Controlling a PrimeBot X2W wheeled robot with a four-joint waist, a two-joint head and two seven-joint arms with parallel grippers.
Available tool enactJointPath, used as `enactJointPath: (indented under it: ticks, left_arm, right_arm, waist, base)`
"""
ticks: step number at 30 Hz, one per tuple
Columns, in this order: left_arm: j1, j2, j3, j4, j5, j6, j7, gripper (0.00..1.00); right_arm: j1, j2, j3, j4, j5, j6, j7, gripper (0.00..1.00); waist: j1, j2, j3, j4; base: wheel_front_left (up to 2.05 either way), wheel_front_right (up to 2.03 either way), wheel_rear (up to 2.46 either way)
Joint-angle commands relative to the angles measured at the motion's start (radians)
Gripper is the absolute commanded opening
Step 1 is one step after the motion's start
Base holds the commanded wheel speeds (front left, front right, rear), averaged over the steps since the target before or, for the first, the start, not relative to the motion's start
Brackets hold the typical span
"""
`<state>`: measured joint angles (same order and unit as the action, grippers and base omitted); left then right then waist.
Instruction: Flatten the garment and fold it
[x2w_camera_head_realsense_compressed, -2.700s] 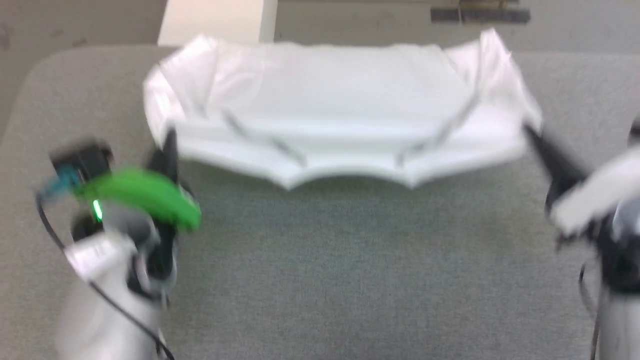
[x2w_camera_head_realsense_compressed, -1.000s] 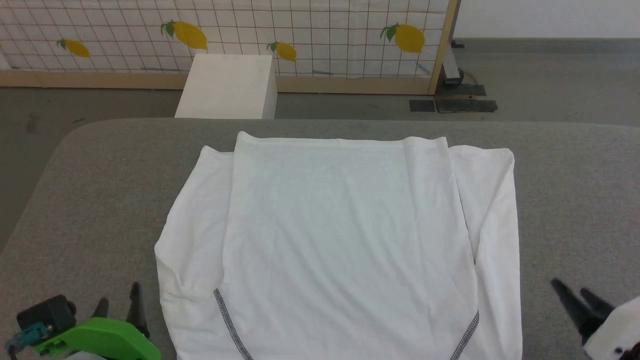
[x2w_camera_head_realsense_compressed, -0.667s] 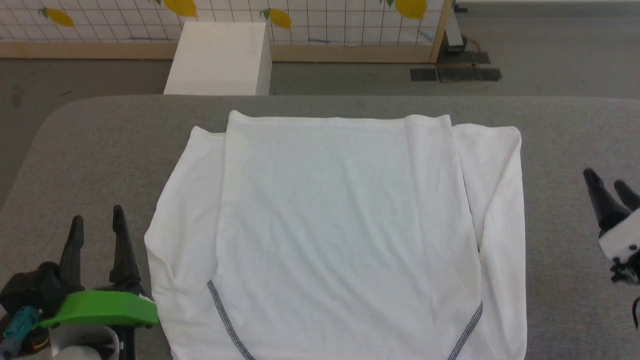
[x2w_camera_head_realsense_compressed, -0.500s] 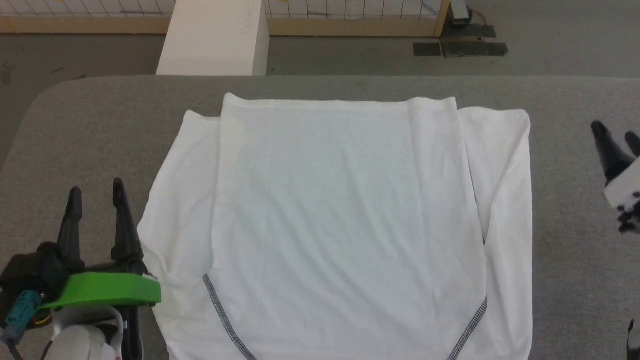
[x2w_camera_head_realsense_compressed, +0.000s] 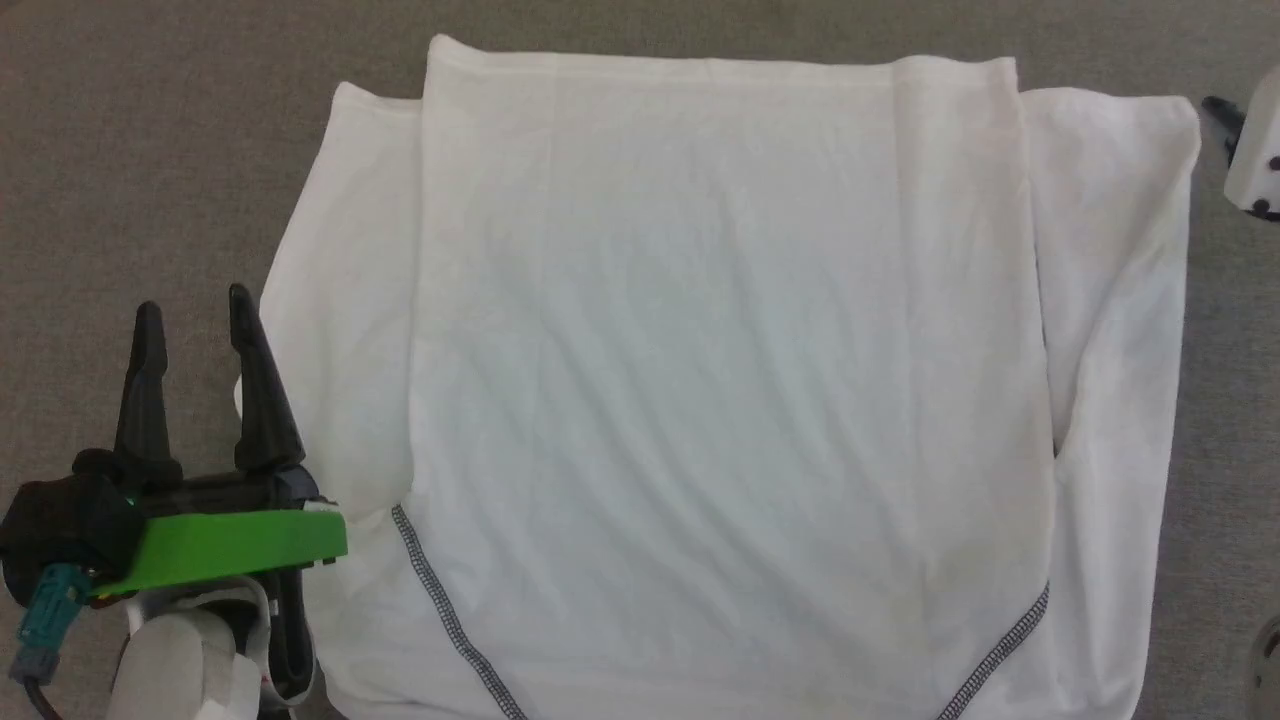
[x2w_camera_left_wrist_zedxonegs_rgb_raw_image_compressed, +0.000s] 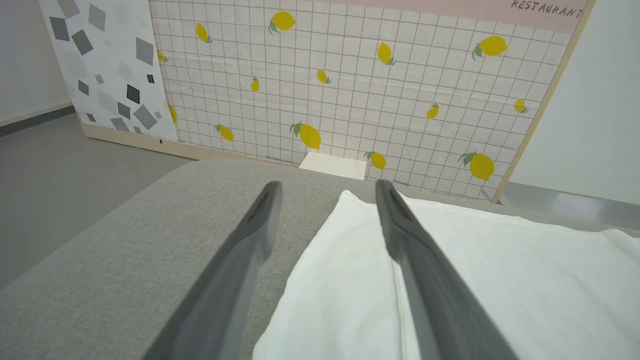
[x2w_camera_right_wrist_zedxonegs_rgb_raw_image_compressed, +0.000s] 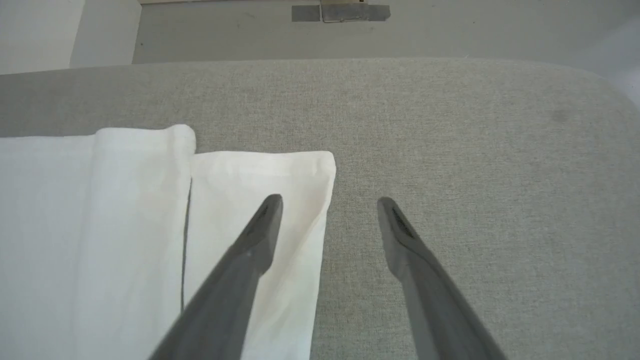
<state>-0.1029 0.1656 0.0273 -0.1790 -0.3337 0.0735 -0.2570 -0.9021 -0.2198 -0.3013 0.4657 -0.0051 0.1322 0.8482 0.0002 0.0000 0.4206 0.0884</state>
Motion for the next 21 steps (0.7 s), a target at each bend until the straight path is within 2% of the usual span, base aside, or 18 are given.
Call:
enactJointPath:
  ticks: [1,6,13,14,15,16,21]
  left_arm:
    - [-0.024,-0.01,0.007,-0.004,0.011,-0.011,-0.005,1.0]
    - [-0.047,-0.047,0.025,-0.005,0.043,-0.048,-0.005,1.0]
    - [-0.054,-0.075,0.048,0.004,0.068,-0.08,-0.005,1.0]
    - [-0.054,-0.079,0.051,0.007,0.07,-0.085,-0.005,1.0]
    - [-0.054,-0.081,0.052,0.012,0.072,-0.09,-0.005,1.0]
    - [-0.056,-0.083,0.053,0.017,0.075,-0.094,-0.005,1.0]
    - [-0.06,-0.096,0.062,0.029,0.082,-0.107,-0.005,1.0]
  right_arm:
    - [-0.022,-0.011,-0.005,0.009,-0.023,-0.002,0.011,1.0]
    - [-0.063,-0.012,-0.035,0.03,-0.089,-0.002,0.041,1.0]
    - [-0.064,0.016,-0.044,0.065,-0.084,-0.002,0.049,1.0]
    - [-0.067,0.019,-0.047,0.068,-0.077,-0.002,0.048,0.31]
    - [-0.068,0.019,-0.044,0.069,-0.072,-0.002,0.045,0.12]
    - [-0.069,0.014,-0.039,0.07,-0.065,-0.002,0.041,0.0]
    - [-0.065,-0.015,-0.066,0.051,0.012,-0.002,-0.001,0.0]
  waist:
    - [-0.0002,0.0,0.072,0.037]
    - [-0.0002,0.0,0.117,0.058]
    - [-0.0002,0.0,0.141,0.056]
    - [-0.0002,0.0,0.141,0.053]
    - [-0.0002,0.0,0.14,0.051]
    - [-0.0002,0.0,0.136,0.048]
    - [-0.0002,0.0,0.094,0.031]
  base:
    - [0.0,0.0,0.0]
    - [0.0,0.0,0.0]
    - [0.0,0.0,0.0]
    - [0.0,0.0,0.0]
    - [0.0,0.0,0.0]
    - [0.0,0.0,0.0]
    - [0.0,0.0,0.0]
